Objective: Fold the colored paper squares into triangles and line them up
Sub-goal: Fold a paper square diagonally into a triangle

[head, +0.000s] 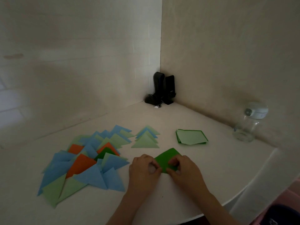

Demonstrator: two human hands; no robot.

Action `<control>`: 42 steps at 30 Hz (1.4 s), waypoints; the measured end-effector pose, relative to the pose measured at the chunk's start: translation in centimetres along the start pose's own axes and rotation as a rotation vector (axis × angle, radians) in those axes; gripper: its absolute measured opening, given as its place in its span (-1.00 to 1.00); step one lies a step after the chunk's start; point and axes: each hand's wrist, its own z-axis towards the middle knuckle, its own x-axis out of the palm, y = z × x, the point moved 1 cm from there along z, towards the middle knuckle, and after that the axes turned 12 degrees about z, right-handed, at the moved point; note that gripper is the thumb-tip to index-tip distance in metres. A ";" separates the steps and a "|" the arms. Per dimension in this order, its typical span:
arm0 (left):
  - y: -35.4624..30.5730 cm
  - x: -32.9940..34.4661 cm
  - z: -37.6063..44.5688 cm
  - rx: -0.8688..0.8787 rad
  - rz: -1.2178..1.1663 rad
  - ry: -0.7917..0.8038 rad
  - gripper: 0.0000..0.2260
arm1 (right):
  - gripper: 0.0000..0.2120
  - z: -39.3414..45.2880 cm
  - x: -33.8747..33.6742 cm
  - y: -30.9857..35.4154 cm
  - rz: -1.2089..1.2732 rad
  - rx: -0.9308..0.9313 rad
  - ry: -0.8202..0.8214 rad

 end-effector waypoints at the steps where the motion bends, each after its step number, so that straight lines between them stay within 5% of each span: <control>1: 0.1 0.0 0.1 0.003 -0.006 -0.002 -0.73 | -0.79 0.1 -0.1 0.0 0.009 0.006 0.014; 9: 1.1 -0.3 0.0 0.014 -0.142 -0.018 -0.73 | -0.90 0.0 -1.3 -0.4 0.074 -0.024 0.078; 17: 0.7 -2.2 -1.2 0.151 -0.098 0.150 -0.69 | -0.82 -0.7 0.0 0.7 -0.098 -0.031 0.011; 21: 0.5 -2.1 -1.4 0.267 0.023 0.029 -0.65 | -0.66 -0.3 -0.4 0.6 -0.158 -0.006 0.171; 25: 0.4 -1.9 -1.1 0.366 0.147 -0.085 -0.82 | -0.49 0.2 -1.7 0.9 -0.064 -0.067 0.278; 28: 0.0 -1.6 -1.0 0.353 0.183 -0.116 -0.83 | -0.47 0.2 -2.4 0.4 -0.060 -0.129 0.207; 33: -0.3 -1.0 -1.3 0.323 0.155 -0.090 -0.77 | -0.70 -0.4 -2.6 -1.0 0.004 -0.193 0.112; 42: -0.6 -0.8 -0.9 0.161 0.037 -0.098 -0.93 | -0.61 -0.4 -0.9 -1.4 -0.092 -0.164 -0.012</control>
